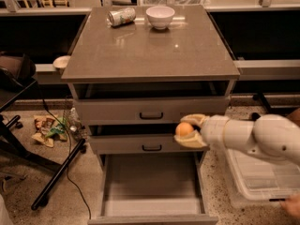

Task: Pick orange from bottom drawer and place on counter

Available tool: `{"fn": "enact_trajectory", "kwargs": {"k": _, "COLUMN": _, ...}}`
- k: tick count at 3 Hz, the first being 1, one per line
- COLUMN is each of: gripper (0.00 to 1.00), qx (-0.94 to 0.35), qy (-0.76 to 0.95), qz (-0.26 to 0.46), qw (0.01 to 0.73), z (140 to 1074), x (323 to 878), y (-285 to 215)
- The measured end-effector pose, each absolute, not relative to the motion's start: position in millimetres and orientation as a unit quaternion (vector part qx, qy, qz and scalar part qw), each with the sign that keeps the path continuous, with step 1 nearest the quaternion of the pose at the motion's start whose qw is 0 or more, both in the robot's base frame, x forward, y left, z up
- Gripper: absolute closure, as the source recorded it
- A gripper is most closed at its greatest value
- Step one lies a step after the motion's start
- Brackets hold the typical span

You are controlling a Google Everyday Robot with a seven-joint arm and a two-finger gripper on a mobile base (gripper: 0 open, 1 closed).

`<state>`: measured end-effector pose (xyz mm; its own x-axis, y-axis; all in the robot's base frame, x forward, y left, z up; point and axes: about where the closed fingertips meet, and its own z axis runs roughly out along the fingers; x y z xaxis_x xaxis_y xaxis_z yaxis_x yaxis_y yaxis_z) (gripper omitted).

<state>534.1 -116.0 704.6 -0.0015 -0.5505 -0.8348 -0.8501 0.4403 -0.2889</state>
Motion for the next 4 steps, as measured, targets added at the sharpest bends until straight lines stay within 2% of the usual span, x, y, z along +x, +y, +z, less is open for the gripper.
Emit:
{"fn": "enact_trajectory", "kwargs": {"k": 1, "gripper": 1.0, "qx": -0.515, "qy": 0.677, "qz": 0.137, "qw": 0.508, "z": 759, "x": 549, "y": -125}}
{"fn": "enact_trajectory", "kwargs": {"k": 2, "gripper": 1.0, "qx": -0.515, "qy": 0.677, "qz": 0.137, "qw": 0.508, "z": 759, "x": 549, "y": -125}}
{"fn": "enact_trajectory", "kwargs": {"k": 4, "gripper": 1.0, "qx": -0.478, "qy": 0.673, "qz": 0.136, "qw": 0.548, "z": 824, "x": 573, "y": -150}}
